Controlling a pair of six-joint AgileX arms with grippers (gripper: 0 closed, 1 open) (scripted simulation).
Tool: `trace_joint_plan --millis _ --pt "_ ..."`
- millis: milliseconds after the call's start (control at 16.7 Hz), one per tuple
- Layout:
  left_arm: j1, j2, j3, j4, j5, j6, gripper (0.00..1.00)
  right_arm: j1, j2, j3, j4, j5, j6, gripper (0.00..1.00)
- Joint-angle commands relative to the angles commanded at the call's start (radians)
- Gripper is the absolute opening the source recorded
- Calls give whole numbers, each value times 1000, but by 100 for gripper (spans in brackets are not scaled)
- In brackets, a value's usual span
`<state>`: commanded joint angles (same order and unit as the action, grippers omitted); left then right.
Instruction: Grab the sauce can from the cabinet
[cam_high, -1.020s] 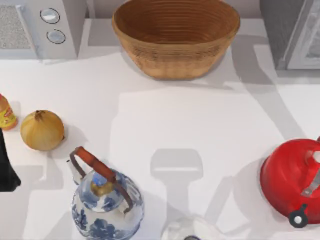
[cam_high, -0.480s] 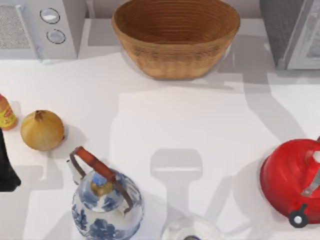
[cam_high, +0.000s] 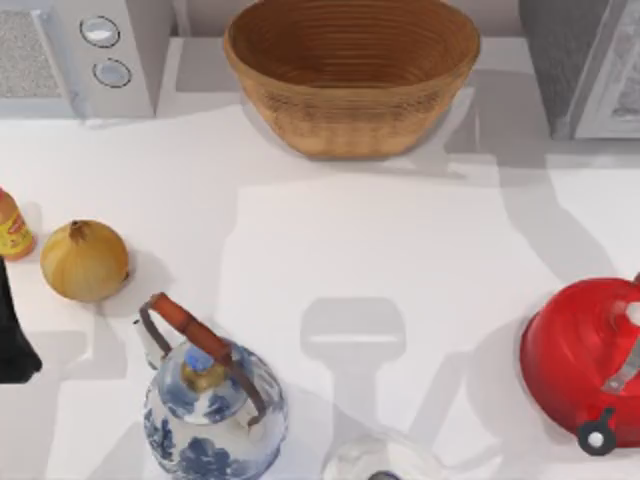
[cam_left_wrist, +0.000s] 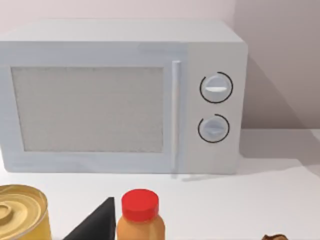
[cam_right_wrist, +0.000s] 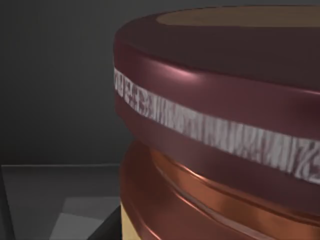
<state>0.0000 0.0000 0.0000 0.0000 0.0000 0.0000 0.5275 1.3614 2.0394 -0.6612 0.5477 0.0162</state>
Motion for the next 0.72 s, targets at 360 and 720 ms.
trace_joint_plan --millis 360,720 --pt "0 0 0 0 0 0 100 -99 -255 -389 123 -103 -2 0" --pt "0 0 0 0 0 0 100 -242 -621 -937 301 -250 -6 0"
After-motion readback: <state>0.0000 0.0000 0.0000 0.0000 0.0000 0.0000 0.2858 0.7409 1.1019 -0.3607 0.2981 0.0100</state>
